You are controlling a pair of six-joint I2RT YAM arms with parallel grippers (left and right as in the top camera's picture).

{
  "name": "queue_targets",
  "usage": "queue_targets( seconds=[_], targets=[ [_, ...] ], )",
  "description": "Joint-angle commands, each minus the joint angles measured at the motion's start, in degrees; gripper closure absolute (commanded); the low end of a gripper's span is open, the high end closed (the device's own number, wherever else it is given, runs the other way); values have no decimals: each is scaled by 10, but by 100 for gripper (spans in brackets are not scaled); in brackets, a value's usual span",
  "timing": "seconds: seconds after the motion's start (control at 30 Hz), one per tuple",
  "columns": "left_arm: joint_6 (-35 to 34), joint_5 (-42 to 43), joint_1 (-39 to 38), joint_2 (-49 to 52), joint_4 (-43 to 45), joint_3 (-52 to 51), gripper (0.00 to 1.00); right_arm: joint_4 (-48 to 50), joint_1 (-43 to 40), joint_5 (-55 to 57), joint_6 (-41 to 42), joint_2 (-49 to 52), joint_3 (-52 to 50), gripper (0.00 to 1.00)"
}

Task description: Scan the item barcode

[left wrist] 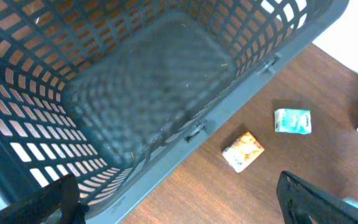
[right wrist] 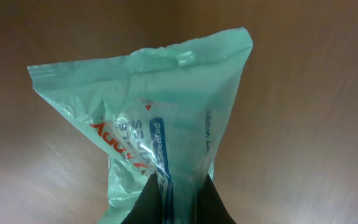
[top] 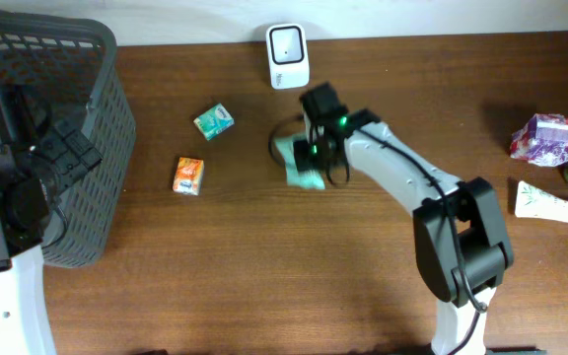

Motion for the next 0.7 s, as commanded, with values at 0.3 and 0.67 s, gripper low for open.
queue_targets(
  seconds=[0.3, 0.67],
  targets=[
    [-5, 0, 3, -4, -1, 2, 1, 466, -47, 88, 5, 68, 93, 96],
    [-5, 0, 3, -4, -1, 2, 1, 598, -50, 113, 5, 171, 93, 96]
  ],
)
